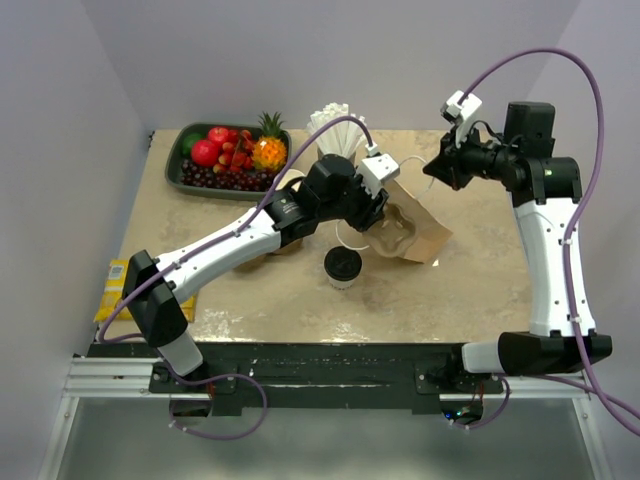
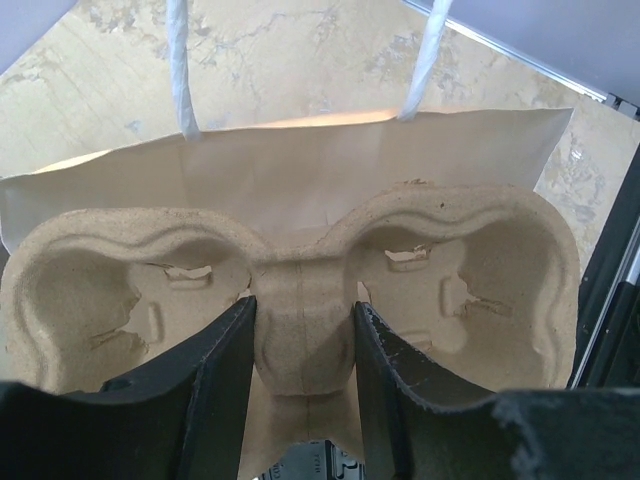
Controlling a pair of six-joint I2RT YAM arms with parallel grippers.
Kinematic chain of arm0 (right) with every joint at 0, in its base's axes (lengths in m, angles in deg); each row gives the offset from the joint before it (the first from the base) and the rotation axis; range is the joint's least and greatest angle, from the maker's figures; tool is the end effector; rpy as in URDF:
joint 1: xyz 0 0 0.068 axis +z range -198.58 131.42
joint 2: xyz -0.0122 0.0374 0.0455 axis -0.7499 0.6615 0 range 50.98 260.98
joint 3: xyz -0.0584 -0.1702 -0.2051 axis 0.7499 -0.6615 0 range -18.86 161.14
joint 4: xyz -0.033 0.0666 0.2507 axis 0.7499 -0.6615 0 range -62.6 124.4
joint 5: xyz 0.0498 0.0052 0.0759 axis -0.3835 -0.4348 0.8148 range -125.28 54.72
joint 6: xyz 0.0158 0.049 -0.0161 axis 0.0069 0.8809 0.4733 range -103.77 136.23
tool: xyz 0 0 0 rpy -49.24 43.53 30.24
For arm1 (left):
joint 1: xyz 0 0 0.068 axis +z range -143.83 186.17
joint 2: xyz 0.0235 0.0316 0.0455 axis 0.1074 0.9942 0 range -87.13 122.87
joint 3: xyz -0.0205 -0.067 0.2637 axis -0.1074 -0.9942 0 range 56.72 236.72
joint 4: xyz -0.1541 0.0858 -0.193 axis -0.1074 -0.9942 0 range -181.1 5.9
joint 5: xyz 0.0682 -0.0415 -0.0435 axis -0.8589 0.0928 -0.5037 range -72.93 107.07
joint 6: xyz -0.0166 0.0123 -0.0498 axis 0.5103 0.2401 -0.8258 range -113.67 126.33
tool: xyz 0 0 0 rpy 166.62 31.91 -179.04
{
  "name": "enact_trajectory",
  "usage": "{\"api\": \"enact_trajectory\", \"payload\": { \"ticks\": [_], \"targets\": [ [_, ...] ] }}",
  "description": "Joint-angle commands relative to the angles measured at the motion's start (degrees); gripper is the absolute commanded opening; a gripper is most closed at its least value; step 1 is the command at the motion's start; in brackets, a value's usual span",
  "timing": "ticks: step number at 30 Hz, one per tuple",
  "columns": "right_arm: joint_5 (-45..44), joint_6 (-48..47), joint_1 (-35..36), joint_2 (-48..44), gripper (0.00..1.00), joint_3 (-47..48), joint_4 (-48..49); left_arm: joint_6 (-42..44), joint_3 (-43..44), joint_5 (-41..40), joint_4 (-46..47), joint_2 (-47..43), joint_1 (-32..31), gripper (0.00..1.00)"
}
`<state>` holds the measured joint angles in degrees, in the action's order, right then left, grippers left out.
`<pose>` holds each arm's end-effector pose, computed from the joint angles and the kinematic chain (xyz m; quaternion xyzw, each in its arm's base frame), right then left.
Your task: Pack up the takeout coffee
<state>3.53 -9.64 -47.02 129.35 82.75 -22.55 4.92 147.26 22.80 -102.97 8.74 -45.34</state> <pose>0.2523 0.0292 0.4674 -0.3494 0.7708 0.1927 0.4966 0.2439 -0.3124 0.3683 0.3797 0.7482 -0.2793 0.4669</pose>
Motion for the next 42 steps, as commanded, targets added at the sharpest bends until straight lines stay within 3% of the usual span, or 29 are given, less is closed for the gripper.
{"api": "enact_trajectory", "payload": {
  "ticks": [1, 7, 25, 31, 42],
  "targets": [
    [1.5, 2.1, 0.2, -1.8, 0.00, -0.6, 2.0, -1.8, 1.2, 0.2, 5.1, -3.5, 0.3, 0.29],
    [1.4, 2.9, 0.2, -2.5, 0.00, -1.7, 1.1, -4.0, 1.1, -0.7, 8.0, -3.2, 0.4, 0.29],
    [2.9, 3.9, 0.2, -2.7, 0.00, -0.4, 0.3, -10.4, -2.2, 15.3, 13.9, -1.7, 4.3, 0.30],
    [4.2, 3.6, 0.2, -2.6, 0.00, -0.4, -0.1, -9.0, -2.0, 10.9, 13.1, -1.4, 5.9, 0.29],
    [7.2, 3.7, 0.2, -1.3, 0.00, 1.6, -0.6, -7.5, -1.5, 11.0, 13.2, 1.4, 8.2, 0.28]
  ]
}}
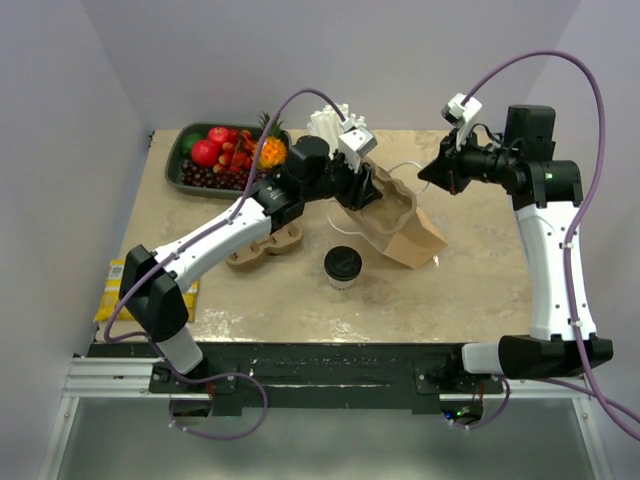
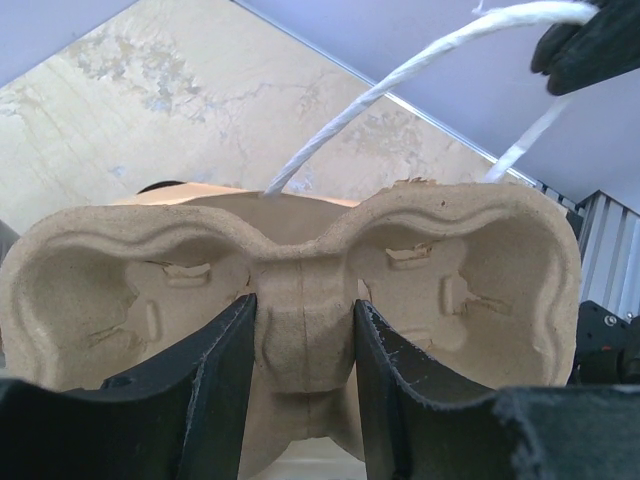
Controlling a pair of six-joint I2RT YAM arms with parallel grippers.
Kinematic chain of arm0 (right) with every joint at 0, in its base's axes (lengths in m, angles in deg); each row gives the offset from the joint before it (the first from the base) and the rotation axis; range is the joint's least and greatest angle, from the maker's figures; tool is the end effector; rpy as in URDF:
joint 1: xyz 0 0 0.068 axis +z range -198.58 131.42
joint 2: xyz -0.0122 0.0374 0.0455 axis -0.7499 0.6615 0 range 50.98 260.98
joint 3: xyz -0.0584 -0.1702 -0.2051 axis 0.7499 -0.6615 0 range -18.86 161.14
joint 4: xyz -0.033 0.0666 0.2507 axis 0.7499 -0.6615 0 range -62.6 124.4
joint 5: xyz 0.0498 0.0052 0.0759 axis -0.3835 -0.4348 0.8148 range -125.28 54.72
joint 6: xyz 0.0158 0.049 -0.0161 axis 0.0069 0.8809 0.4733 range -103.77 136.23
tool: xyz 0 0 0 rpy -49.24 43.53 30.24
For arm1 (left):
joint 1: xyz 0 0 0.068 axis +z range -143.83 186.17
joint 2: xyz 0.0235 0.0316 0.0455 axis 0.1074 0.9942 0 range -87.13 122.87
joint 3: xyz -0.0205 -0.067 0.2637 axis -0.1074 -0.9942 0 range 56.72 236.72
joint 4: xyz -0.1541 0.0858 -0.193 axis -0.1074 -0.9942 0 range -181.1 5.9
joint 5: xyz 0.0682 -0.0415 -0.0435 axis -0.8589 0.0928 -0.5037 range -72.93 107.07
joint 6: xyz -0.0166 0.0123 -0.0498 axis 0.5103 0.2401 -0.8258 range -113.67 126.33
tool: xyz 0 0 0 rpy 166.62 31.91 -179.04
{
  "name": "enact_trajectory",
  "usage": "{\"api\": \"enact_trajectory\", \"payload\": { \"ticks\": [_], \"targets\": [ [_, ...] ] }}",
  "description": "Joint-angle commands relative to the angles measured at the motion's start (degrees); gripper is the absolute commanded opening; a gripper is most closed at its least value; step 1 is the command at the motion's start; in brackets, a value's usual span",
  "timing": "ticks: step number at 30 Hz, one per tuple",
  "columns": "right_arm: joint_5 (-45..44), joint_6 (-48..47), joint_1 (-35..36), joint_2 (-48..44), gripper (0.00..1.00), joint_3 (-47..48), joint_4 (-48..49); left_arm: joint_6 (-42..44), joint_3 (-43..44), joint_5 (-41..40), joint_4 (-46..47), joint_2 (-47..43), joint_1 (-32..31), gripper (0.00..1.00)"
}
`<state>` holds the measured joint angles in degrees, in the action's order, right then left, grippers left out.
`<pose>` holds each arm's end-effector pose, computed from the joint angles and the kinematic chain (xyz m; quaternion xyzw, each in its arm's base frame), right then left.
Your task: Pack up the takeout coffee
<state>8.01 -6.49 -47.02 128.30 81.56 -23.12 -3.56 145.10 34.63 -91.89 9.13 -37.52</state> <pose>0.2456 0.0311 0.4659 -0.3410 0.7678 0.2412 0.4859 0.2844 -0.2866 0.3727 0.3172 0.7267 -0.3777 0.4781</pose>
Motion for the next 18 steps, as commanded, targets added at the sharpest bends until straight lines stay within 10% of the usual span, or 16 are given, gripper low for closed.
{"api": "enact_trajectory", "payload": {
  "ticks": [1, 9, 18],
  "targets": [
    [2.9, 0.6, 0.2, -0.1, 0.00, 2.8, -0.1, 1.3, 0.2, -1.5, 2.3, 1.1, 0.4, 0.28],
    [3.8, -1.1, 0.2, 0.3, 0.00, 2.6, -1.2, 1.3, -0.7, -4.0, 2.4, 1.6, 1.1, 0.26],
    [4.1, -1.4, 0.2, 0.6, 0.00, 2.7, -1.4, -7.0, -5.1, 14.2, 10.0, 3.5, 5.5, 0.28]
  ]
}}
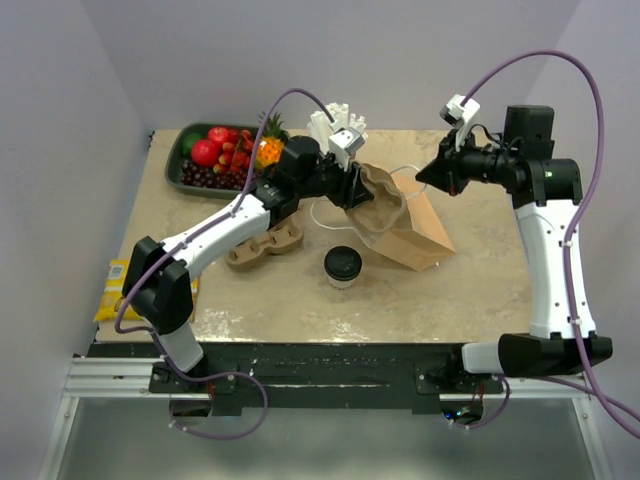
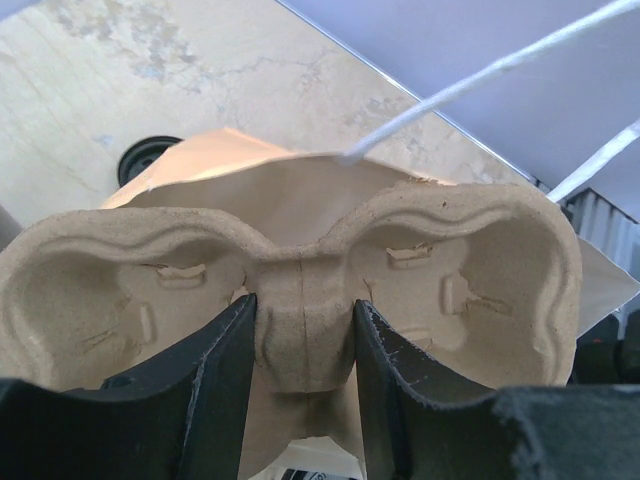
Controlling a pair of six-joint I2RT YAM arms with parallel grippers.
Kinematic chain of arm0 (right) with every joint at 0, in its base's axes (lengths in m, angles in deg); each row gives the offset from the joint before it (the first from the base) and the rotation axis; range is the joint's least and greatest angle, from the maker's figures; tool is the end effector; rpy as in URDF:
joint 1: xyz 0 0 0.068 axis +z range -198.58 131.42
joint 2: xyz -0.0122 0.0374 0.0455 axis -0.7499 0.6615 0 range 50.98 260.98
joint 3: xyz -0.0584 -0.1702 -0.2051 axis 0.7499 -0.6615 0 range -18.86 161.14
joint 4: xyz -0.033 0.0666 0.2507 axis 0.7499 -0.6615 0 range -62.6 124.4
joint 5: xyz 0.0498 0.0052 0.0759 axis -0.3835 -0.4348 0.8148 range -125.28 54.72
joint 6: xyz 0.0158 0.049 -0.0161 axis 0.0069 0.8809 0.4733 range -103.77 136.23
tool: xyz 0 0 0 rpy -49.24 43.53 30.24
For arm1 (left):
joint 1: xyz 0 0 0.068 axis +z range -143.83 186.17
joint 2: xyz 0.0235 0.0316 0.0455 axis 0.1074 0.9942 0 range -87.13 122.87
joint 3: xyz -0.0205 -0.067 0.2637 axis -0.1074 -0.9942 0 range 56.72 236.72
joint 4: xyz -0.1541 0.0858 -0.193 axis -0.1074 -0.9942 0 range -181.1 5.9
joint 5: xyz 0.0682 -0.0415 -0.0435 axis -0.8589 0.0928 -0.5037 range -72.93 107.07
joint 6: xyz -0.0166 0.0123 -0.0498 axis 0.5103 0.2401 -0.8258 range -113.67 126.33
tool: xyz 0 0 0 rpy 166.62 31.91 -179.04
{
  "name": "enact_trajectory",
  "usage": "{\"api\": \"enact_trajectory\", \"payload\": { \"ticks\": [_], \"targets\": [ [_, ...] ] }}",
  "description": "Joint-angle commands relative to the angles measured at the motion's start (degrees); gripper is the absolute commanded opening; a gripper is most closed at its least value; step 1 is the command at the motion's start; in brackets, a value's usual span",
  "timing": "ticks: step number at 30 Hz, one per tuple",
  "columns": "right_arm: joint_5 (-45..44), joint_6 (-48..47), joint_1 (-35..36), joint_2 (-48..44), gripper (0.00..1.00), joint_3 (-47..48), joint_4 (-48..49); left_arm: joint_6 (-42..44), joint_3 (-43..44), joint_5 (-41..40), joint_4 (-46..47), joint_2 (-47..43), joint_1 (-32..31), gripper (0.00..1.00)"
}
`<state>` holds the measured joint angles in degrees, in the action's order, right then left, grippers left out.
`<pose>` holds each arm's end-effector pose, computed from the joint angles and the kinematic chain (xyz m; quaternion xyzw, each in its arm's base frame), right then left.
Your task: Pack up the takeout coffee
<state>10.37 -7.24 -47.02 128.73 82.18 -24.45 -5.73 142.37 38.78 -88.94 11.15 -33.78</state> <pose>0.2451 0.0322 0.4660 -0.3508 0.7617 0.2585 0.4794 0.3076 -0.2749 0.3477 0.2990 0.7417 -0.3912 0.4555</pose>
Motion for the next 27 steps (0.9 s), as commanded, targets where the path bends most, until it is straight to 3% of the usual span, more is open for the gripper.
{"api": "enact_trajectory", "payload": {
  "ticks": [1, 13, 21, 27],
  "targets": [
    [1.7, -0.7, 0.2, 0.3, 0.00, 2.0, 0.1, -5.2, -2.9, 12.4, 8.1, 1.5, 1.8, 0.29],
    [0.2, 0.9, 0.2, 1.7, 0.00, 3.4, 1.2, -3.3, 0.2, 23.2, 12.1, 2.6, 1.7, 0.29],
    [-0.2, -1.1, 0.2, 2.1, 0.00, 4.4, -1.4, -6.7, -1.0, 32.8, 19.1, 1.5, 1.6, 0.29],
    [0.0, -0.3, 0.2, 2.8, 0.00, 6.3, -1.7, -7.7, -3.0, 28.7, 20.8, -1.7, 1.0, 0.31]
  ]
}}
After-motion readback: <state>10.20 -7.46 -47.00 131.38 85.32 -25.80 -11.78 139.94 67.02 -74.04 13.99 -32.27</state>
